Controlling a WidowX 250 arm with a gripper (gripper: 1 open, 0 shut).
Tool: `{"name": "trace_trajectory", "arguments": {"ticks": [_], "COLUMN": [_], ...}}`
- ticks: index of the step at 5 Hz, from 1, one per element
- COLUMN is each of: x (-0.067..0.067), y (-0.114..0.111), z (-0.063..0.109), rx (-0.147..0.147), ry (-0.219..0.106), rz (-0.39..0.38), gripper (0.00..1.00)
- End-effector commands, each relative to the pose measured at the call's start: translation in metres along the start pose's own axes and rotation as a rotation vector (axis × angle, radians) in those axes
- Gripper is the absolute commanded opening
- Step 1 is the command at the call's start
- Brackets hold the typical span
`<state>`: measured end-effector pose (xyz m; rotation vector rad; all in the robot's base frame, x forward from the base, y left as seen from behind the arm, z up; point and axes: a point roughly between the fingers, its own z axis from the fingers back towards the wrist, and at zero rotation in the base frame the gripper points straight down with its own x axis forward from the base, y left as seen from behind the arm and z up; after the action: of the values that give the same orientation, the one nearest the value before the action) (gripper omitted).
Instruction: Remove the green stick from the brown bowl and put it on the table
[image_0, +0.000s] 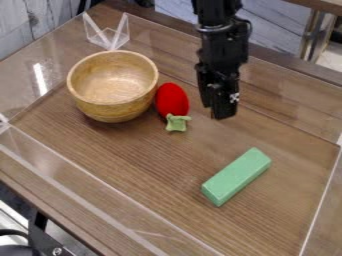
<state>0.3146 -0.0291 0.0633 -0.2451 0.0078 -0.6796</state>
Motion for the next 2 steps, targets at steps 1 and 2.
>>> {"name": "trace_trajectory", "arguments": {"ticks": [1,2], "x": [0.001,-0.008], "y": [0.005,0.011], "z": [0.013,0.026], "rx": [0.022,0.038], "ry": [-0.033,-0.058], "rz": [0.015,0.059], "gripper": [1.0,1.0]}}
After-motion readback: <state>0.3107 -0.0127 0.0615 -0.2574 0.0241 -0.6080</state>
